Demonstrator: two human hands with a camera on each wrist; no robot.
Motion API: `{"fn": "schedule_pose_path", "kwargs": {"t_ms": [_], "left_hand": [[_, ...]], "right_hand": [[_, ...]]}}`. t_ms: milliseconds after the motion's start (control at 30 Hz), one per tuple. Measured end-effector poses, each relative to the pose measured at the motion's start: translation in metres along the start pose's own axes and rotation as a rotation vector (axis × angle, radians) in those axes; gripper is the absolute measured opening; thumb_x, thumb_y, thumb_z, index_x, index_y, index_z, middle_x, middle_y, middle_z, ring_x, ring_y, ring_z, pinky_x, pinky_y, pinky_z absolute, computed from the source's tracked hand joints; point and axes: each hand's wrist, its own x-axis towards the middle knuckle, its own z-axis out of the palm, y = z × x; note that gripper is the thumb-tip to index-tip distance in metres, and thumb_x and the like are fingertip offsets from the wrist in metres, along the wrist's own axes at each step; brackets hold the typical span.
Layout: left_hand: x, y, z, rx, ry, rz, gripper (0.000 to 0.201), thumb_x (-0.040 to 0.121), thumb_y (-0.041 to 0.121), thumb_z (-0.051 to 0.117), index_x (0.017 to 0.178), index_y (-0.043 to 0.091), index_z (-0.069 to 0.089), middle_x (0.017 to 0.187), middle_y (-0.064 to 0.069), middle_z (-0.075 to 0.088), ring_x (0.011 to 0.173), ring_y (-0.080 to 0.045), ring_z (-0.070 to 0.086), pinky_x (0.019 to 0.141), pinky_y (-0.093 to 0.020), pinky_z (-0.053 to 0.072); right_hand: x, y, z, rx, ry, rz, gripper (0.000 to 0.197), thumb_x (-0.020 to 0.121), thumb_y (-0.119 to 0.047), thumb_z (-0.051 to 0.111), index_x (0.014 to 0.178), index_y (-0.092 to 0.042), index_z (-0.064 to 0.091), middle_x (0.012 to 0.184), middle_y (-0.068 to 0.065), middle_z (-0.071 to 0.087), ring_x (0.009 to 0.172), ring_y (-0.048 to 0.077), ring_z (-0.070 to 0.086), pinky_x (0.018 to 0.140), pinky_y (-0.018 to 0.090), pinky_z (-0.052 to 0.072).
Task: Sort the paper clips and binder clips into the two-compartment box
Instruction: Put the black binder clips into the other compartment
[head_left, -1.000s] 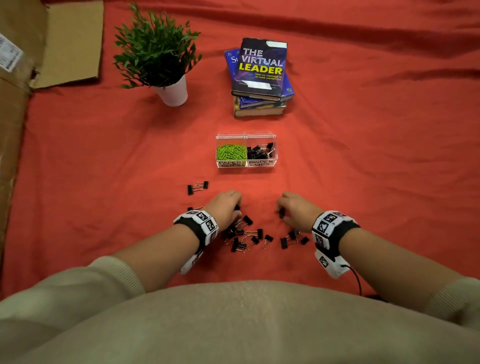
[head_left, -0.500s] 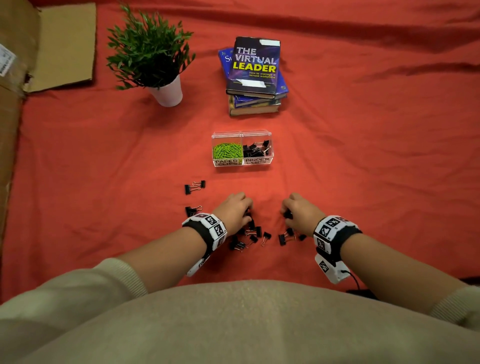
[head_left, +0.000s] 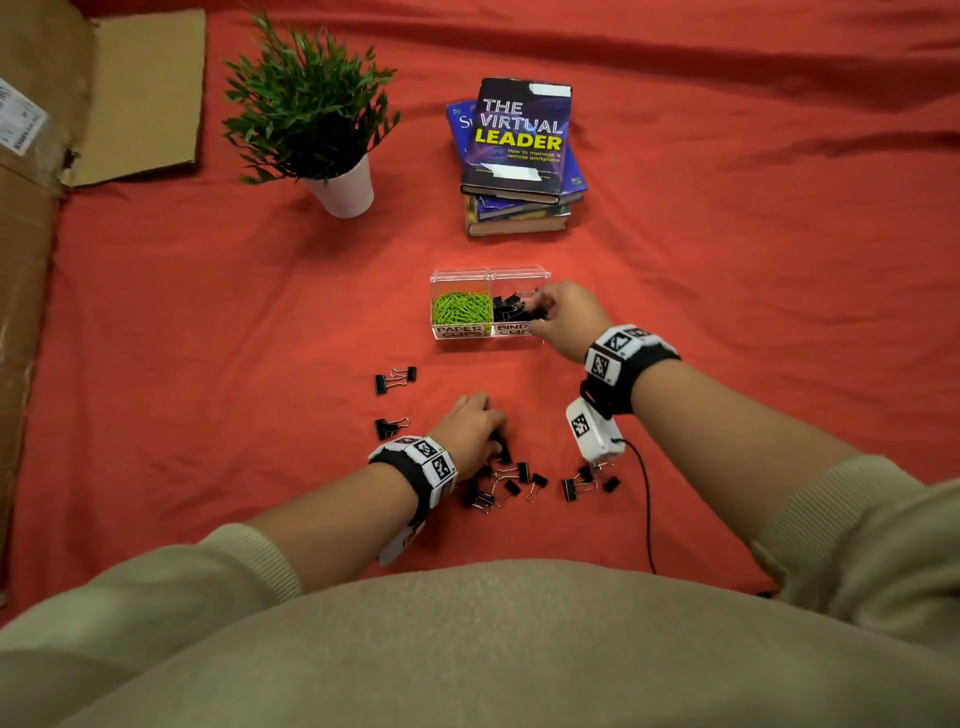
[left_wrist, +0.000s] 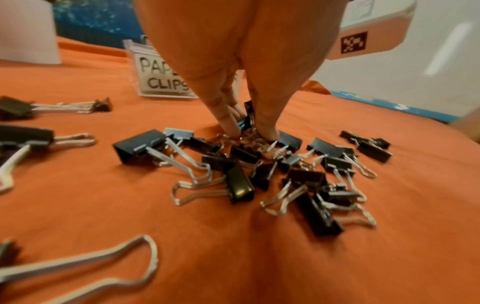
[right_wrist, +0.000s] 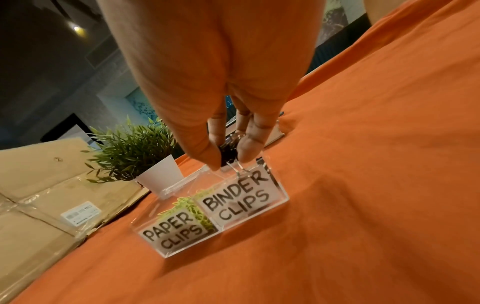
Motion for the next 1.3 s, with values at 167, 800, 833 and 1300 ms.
{"fn": "schedule_pose_path", "kwargs": {"t_ms": [167,800,833,1300], "left_hand": [[0.002,-0.010,-0.007,-0.046,0.018,-0.037,0.016,0.083,0.010,0.063,0.098,0.014,0.067,0.107,-0.008,0.053,0.105,-0.029,0.050,0.089,-0.036,0.044],[0.056,0.009,-0.095,-0.327,0.391,-0.099,0.006,0.083,0.012,0.069,0.088,0.010,0.072,0.095,-0.005,0.064,0.086,-0.017,0.058,0.079,-0.024,0.045],[0.064,0.012,-0.099,-0.331,0.404,-0.097,0.006,0.083,0.012,0.069,0.088,0.012,0.072,0.098,-0.006,0.066,0.089,-0.018,0.059,0.081,-0.025,0.046],[0.100,0.021,-0.105,-0.101,0.295,0.020,0.017,0.086,0.006,0.059,0.100,0.008,0.068,0.111,-0.011,0.059,0.105,-0.026,0.056,0.088,-0.029,0.042]], "right_hand": [[0.025,-0.004,0.007,-0.147,-0.016,-0.038,0.027,0.080,-0.010,0.063,0.107,-0.011,0.064,0.110,0.012,0.059,0.097,0.025,0.057,0.081,0.027,0.044],[-0.087,0.018,0.079,-0.283,-0.478,-0.213,0.022,0.082,-0.011,0.060,0.103,-0.006,0.057,0.110,0.011,0.054,0.101,0.026,0.054,0.085,0.032,0.042],[-0.088,0.020,0.079,-0.252,-0.477,-0.202,0.019,0.081,-0.009,0.059,0.100,-0.007,0.056,0.107,0.010,0.056,0.099,0.026,0.055,0.083,0.032,0.042],[0.000,0.024,-0.007,0.114,0.132,0.051,0.018,0.075,-0.008,0.068,0.079,-0.019,0.054,0.068,-0.004,0.057,0.063,0.012,0.052,0.054,0.009,0.035]]}}
